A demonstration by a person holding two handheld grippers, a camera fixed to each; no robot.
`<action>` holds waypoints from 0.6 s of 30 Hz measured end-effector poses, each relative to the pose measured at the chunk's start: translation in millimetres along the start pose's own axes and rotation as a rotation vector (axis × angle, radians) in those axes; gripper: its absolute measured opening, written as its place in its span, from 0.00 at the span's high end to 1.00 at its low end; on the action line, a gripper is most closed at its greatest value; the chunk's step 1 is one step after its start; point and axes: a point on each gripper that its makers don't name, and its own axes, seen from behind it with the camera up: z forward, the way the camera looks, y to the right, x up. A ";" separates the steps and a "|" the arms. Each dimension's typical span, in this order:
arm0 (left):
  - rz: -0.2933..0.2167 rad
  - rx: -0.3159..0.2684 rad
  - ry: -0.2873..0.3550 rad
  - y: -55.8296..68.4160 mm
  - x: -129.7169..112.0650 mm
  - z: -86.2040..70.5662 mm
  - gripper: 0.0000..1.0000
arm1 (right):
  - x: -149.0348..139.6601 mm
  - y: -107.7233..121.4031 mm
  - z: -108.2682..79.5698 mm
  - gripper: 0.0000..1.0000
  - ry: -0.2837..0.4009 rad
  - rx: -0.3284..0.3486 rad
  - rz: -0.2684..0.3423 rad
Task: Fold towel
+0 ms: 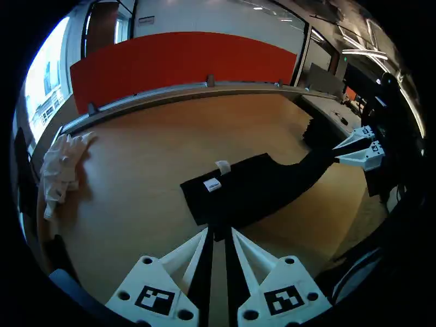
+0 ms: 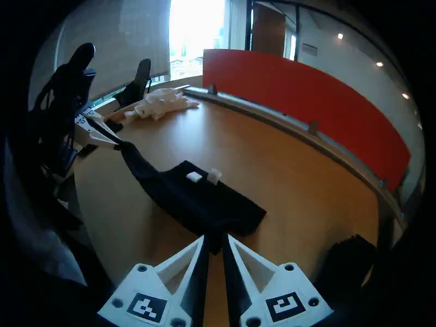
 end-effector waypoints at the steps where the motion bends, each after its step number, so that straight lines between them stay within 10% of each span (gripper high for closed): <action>1: 0.000 -0.001 0.002 0.3 1.3 -1.7 0.86 | 0.8 -0.5 -1.7 0.84 0.001 0.000 0.001; 18: -0.002 -0.004 -0.001 1.8 1.4 -0.4 0.86 | -5.2 -0.9 -1.3 0.84 -0.028 0.009 -0.011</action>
